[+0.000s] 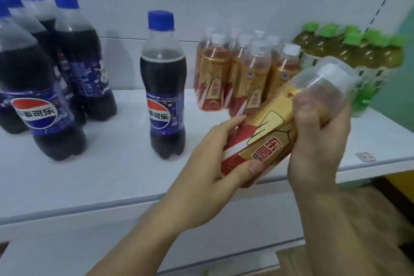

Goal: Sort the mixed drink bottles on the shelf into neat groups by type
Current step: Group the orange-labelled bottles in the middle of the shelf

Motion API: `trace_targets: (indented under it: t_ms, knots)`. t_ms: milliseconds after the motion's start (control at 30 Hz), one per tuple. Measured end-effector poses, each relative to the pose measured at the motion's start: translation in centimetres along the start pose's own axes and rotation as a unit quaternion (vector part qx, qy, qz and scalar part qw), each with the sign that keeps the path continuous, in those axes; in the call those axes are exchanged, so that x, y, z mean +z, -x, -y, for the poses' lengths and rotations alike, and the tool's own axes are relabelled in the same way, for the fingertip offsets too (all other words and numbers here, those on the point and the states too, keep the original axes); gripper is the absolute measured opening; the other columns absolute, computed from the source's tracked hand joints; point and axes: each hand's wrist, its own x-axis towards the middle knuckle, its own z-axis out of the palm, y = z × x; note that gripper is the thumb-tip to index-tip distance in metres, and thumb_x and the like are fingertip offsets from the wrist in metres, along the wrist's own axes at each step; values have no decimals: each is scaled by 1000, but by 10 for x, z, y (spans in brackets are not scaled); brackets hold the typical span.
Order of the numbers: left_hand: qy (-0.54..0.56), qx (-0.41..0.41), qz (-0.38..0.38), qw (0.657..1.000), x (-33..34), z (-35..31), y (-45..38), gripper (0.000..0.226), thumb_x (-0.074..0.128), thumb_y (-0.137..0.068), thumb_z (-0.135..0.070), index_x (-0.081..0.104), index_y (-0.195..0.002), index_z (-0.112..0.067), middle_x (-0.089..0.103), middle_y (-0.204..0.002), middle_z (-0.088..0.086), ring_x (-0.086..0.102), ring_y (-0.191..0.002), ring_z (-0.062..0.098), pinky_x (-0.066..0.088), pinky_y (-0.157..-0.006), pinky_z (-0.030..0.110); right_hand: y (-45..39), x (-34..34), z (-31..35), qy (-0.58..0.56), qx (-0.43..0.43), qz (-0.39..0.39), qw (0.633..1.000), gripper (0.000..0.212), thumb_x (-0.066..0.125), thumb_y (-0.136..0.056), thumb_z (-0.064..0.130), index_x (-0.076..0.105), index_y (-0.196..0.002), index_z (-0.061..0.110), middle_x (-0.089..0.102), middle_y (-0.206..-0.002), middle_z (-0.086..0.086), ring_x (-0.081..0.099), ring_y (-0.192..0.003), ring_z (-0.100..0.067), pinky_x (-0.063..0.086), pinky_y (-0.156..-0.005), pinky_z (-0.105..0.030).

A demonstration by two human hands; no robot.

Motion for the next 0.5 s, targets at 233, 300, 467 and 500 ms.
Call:
trace_targets:
  t_ms: [233,300,467,500]
  knots:
    - [-20,-34,-187,982,26,24,-58,67,78,-87,-22,45,-142,-43,60,-129,-26,58,-121,-2,52,-93,14,-84,-5,-4,154,-79,311,935,83,78,-85,35,28,-151,26,64,-103,5,70,-94,-17,60,-81,-37]
    - [-59,-61,-245,966,23,28,-69,66,79,-88,-18,47,-140,-42,63,-122,-29,58,-117,-7,51,-91,12,-96,11,-12,234,-123,366,892,79,75,-86,38,32,-152,28,64,-124,2,65,-108,-16,55,-95,-41]
    - [-69,-133,-263,953,16,39,-81,51,73,-93,-20,48,-134,-38,63,-110,-30,62,-104,-12,56,-83,15,-99,28,-35,257,-122,436,854,82,76,-87,28,30,-156,25,47,-142,-3,42,-116,-3,39,-96,-15]
    - [-65,-143,-260,953,15,42,-82,50,72,-94,-22,47,-133,-39,63,-107,-33,62,-101,-15,55,-76,10,-97,25,-38,232,-132,431,862,77,75,-87,22,35,-153,22,48,-141,-3,44,-118,-4,44,-100,-19]
